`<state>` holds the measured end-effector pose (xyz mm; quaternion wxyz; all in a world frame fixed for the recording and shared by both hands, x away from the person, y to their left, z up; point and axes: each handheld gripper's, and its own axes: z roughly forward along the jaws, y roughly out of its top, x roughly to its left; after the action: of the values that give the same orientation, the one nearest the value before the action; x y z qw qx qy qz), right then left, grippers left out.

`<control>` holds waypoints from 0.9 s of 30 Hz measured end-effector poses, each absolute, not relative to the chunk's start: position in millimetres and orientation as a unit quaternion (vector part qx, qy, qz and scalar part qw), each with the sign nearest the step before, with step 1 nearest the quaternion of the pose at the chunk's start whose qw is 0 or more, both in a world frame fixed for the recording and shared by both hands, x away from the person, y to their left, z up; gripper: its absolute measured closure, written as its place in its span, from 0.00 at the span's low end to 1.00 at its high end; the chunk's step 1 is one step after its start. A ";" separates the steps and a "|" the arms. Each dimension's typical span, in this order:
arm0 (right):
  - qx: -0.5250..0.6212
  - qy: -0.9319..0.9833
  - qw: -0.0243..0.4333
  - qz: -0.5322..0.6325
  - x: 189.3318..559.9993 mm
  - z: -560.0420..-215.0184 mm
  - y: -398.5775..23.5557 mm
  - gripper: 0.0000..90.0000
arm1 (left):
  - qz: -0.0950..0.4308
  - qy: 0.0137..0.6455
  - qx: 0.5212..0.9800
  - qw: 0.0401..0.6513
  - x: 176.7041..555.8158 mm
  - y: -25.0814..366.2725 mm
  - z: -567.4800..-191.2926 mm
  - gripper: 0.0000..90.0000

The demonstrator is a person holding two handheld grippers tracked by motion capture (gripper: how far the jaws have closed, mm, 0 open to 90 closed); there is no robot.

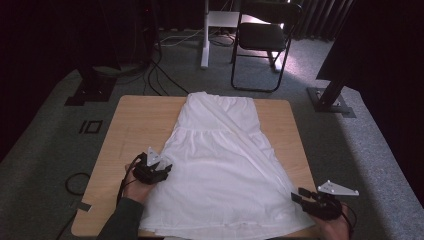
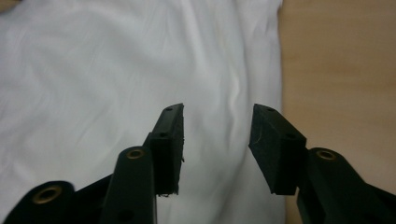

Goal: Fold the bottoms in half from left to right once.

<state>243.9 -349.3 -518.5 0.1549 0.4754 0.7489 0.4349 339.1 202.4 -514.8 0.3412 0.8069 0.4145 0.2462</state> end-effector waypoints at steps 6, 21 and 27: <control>0.463 0.759 0.195 0.414 317.5 -516.2 -310.8 0.59 | 0.239 0.460 0.789 0.330 363.9 216.1 -525.8 0.46; 0.454 0.788 0.183 0.374 447.8 -531.7 -228.0 0.52 | 0.166 0.455 0.802 0.349 375.8 212.0 -543.7 0.92; 0.485 0.762 0.208 0.376 451.0 -520.5 -235.0 0.99 | 0.193 0.431 0.786 0.398 352.8 210.6 -513.0 0.98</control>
<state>451.0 -235.0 -520.5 0.2078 0.4849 0.7619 0.3758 352.8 210.6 -513.0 0.3983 0.7864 0.4308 0.1931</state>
